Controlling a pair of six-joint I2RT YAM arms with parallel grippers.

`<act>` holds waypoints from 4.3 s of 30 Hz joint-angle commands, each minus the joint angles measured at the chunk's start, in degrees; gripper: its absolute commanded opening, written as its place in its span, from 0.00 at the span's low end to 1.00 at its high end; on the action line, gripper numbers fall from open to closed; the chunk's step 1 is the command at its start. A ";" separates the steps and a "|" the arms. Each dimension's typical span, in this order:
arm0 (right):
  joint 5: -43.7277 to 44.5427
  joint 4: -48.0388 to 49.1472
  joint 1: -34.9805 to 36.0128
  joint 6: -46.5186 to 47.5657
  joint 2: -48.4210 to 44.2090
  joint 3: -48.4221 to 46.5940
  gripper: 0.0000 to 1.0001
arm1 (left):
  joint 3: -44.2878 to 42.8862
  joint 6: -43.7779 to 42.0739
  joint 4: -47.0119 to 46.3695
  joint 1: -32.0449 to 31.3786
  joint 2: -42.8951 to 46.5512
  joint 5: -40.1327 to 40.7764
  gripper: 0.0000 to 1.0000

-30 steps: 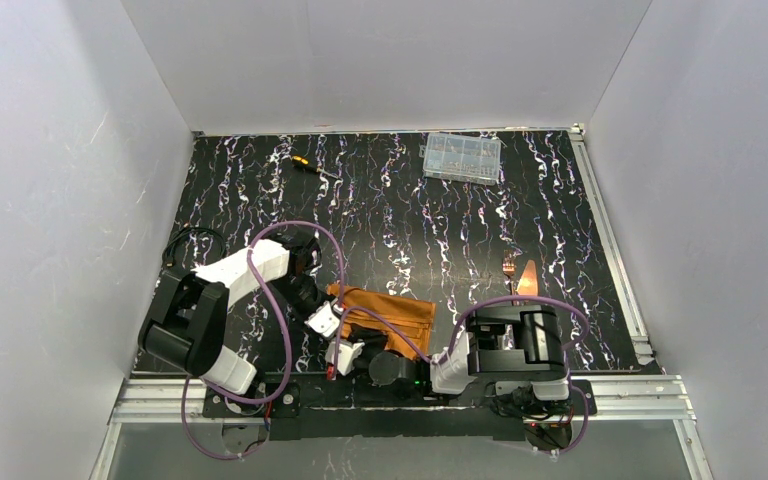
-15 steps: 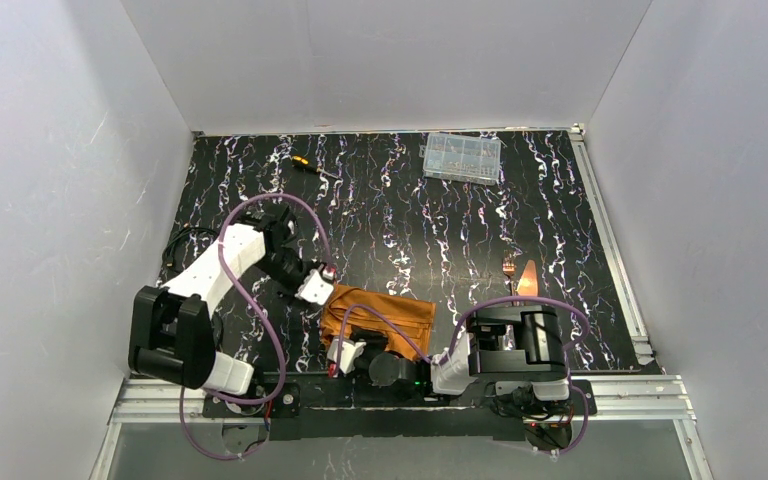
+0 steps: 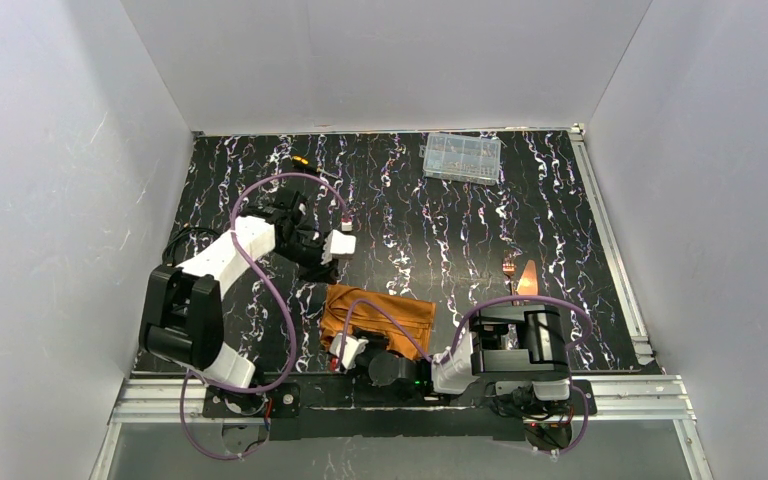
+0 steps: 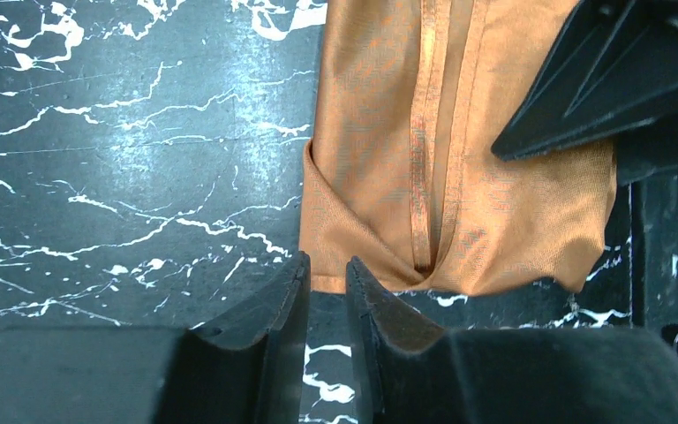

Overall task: Fold the napkin into a case and place the utensils inside
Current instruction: Grasp the top corner of the smaller rectangle folded napkin from the folded napkin.

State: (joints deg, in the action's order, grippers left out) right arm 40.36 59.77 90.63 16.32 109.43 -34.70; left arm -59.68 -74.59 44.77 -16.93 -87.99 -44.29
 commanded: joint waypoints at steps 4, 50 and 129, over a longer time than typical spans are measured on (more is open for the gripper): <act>0.31 -0.36 -0.55 -3.91 -2.36 0.09 0.49 | 5.14 10.08 -5.79 -4.37 0.91 0.04 0.18; -6.15 -7.21 -6.52 -24.63 -9.77 2.84 0.51 | 11.62 21.76 -16.46 -10.76 2.29 8.91 0.00; -51.89 -39.58 -32.64 -55.73 -13.11 -7.66 0.01 | 12.31 30.11 -18.34 -10.71 8.49 13.31 0.07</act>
State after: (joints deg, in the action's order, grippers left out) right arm -10.44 20.29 58.46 -38.89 96.07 -40.40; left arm -47.29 -44.95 24.88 -27.57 -82.24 -30.63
